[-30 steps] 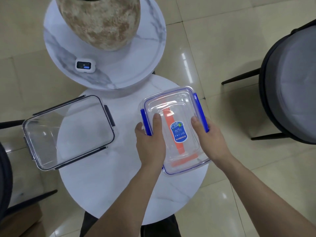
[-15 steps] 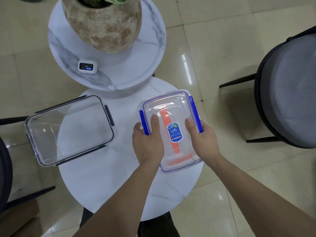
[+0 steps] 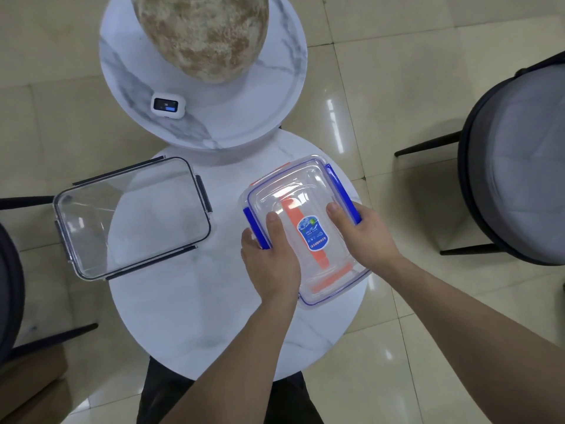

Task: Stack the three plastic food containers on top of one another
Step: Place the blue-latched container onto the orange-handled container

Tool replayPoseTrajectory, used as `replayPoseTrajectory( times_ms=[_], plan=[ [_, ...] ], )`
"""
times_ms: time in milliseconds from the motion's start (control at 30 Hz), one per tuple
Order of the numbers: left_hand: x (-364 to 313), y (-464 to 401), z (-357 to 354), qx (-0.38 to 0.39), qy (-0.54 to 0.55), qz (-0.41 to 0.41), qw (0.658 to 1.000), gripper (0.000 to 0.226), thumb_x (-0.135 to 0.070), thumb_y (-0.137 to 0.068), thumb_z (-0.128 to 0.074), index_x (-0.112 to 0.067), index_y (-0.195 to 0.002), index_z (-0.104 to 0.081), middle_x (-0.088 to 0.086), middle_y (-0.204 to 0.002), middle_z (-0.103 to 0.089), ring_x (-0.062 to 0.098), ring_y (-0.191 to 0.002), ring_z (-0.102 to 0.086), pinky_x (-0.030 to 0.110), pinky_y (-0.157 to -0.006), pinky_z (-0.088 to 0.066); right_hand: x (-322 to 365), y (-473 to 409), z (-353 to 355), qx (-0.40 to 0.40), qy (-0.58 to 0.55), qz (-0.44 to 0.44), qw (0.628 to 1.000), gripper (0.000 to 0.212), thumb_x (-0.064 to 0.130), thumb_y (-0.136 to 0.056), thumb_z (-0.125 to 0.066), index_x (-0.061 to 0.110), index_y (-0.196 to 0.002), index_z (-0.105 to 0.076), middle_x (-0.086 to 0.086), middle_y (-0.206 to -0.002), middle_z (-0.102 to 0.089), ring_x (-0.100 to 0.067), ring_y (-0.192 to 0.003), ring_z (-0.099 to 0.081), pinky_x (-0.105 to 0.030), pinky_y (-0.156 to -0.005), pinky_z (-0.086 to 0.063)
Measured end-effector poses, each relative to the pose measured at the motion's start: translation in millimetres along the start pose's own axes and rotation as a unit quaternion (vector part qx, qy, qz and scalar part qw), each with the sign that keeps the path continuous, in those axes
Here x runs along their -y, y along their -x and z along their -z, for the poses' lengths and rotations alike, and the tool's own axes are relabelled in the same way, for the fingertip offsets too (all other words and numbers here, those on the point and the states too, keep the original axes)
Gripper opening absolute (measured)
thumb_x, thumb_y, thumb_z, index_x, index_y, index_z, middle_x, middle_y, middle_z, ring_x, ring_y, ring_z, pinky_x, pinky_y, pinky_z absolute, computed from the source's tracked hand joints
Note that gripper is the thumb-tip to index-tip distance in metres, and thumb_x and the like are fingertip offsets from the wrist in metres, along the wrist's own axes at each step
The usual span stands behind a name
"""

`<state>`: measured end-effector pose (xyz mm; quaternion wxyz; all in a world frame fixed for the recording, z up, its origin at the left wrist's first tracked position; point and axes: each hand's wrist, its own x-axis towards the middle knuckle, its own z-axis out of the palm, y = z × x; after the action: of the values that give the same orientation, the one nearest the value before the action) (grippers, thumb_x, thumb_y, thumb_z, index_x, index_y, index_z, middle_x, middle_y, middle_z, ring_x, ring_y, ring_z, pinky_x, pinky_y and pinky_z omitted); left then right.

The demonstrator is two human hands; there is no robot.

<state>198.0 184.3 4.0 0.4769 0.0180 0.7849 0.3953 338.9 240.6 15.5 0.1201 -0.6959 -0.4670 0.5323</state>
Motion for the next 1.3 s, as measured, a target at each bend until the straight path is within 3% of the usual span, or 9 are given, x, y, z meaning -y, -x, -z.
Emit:
replayPoseTrajectory(
  times_ms=[133,300,467,533,667,900,1067,1200,1300],
  plan=[
    [0,5,9,0.032,0.070,0.036,0.996,0.055,-0.059,-0.091,-0.059,-0.026,-0.135,-0.052,0.002,-0.116,-0.074,0.018,-0.090,-0.078,0.032,-0.067,-0.066,6,-5,-1,0.031,0.042,0.030,0.998,0.035,0.066,-0.089,-0.056,0.036,-0.107,-0.065,0.005,-0.095,-0.079,-0.015,-0.084,-0.078,-0.044,-0.078,-0.065],
    [-3,13,30,0.092,0.092,0.100,0.986,0.041,-0.052,-0.092,-0.061,-0.030,-0.126,-0.054,-0.002,-0.107,-0.076,0.015,-0.085,-0.076,0.025,-0.058,-0.062,14,-11,-3,0.065,0.110,0.046,0.991,0.040,0.069,-0.088,-0.055,0.035,-0.106,-0.064,0.008,-0.093,-0.078,-0.011,-0.080,-0.077,-0.043,-0.077,-0.065],
    [4,22,43,0.119,0.102,0.159,0.975,0.035,-0.054,-0.087,-0.065,-0.033,-0.114,-0.059,-0.001,-0.104,-0.078,0.021,-0.093,-0.077,0.047,-0.085,-0.064,24,-15,-5,0.092,0.187,0.078,0.975,0.048,0.070,-0.085,-0.056,0.030,-0.110,-0.063,0.012,-0.092,-0.075,-0.007,-0.077,-0.076,-0.036,-0.074,-0.065],
    [7,27,43,0.118,0.103,0.177,0.972,0.030,-0.052,-0.088,-0.065,-0.034,-0.110,-0.056,-0.001,-0.105,-0.075,0.021,-0.095,-0.075,0.047,-0.087,-0.063,27,-15,-4,0.104,0.204,0.082,0.970,0.046,0.068,-0.086,-0.056,0.029,-0.111,-0.062,0.012,-0.091,-0.075,-0.008,-0.077,-0.076,-0.035,-0.075,-0.064],
    [11,41,46,0.115,0.115,0.207,0.965,0.044,-0.053,-0.090,-0.063,-0.028,-0.124,-0.049,0.000,-0.108,-0.072,0.020,-0.097,-0.072,0.041,-0.083,-0.062,34,-13,-2,0.115,0.268,0.088,0.952,0.055,0.070,-0.084,-0.054,0.029,-0.121,-0.060,0.015,-0.094,-0.071,-0.009,-0.080,-0.074,-0.031,-0.074,-0.062],
    [27,65,52,0.143,0.152,0.263,0.942,0.083,-0.062,-0.063,-0.067,-0.028,-0.136,-0.045,0.007,-0.123,-0.068,0.027,-0.113,-0.066,0.057,-0.103,-0.052,31,-3,-1,0.062,0.447,0.204,0.869,0.072,0.077,-0.083,-0.043,0.020,-0.123,-0.062,0.003,-0.107,-0.074,-0.017,-0.090,-0.070,-0.037,-0.079,-0.059],
    [23,49,70,0.194,0.105,0.265,0.939,0.069,-0.062,-0.067,-0.069,-0.030,-0.126,-0.055,0.007,-0.122,-0.071,0.030,-0.115,-0.067,0.060,-0.106,-0.048,19,0,-9,-0.048,0.463,0.255,0.848,0.083,0.083,-0.083,-0.031,0.016,-0.116,-0.068,-0.002,-0.103,-0.076,-0.022,-0.090,-0.070,-0.040,-0.080,-0.057],
    [10,42,83,0.204,0.079,0.266,0.939,0.064,-0.059,-0.061,-0.073,-0.030,-0.116,-0.058,0.008,-0.119,-0.070,0.032,-0.119,-0.063,0.059,-0.105,-0.049,9,16,-12,-0.120,0.373,0.271,0.879,0.064,0.064,-0.090,-0.047,0.011,-0.119,-0.068,-0.007,-0.116,-0.075,-0.027,-0.108,-0.068,-0.039,-0.094,-0.046],
    [4,37,96,0.190,0.075,0.256,0.945,0.081,-0.059,-0.056,-0.073,-0.026,-0.127,-0.053,0.001,-0.110,-0.063,0.031,-0.121,-0.056,0.058,-0.106,-0.048,-2,45,-13,-0.220,0.182,0.187,0.940,0.049,0.045,-0.091,-0.063,0.014,-0.129,-0.061,0.002,-0.125,-0.066,-0.015,-0.115,-0.059,-0.029,-0.096,-0.042]
  ],
)
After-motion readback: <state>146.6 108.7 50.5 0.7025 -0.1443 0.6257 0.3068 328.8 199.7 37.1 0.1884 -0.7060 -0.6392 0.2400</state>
